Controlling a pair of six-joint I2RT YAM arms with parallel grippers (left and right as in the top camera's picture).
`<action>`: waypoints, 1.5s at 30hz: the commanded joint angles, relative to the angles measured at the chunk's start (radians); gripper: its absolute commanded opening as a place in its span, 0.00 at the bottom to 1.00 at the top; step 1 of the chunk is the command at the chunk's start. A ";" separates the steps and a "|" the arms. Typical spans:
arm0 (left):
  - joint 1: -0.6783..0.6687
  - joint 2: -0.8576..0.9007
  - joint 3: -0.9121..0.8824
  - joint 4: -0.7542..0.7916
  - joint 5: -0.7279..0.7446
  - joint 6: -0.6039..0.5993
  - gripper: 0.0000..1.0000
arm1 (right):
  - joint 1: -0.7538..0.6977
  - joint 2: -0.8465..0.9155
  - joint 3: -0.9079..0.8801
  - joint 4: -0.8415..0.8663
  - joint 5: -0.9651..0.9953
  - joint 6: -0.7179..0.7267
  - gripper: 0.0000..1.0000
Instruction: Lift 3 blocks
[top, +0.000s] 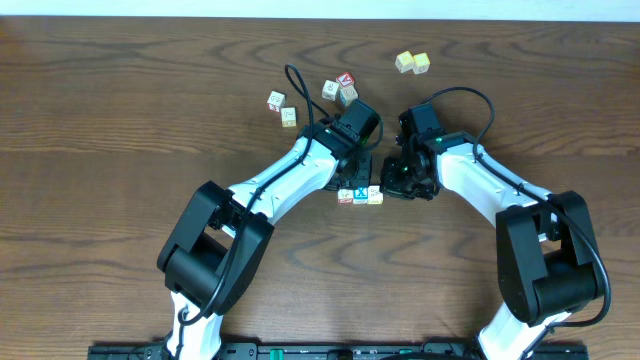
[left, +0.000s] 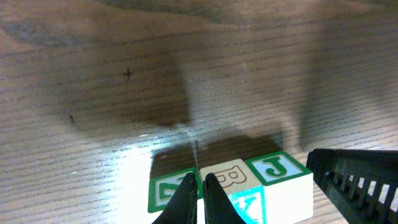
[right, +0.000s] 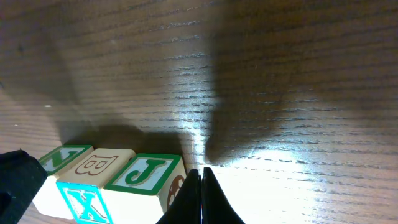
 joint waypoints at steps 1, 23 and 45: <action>0.002 0.006 -0.008 -0.006 0.009 -0.010 0.07 | 0.009 -0.008 -0.005 -0.003 0.010 0.011 0.01; -0.002 0.006 -0.009 -0.025 -0.013 -0.036 0.07 | 0.009 -0.008 -0.005 -0.005 0.010 0.011 0.01; 0.029 -0.043 0.033 -0.010 -0.014 -0.035 0.07 | 0.009 -0.008 -0.005 -0.005 0.010 0.010 0.01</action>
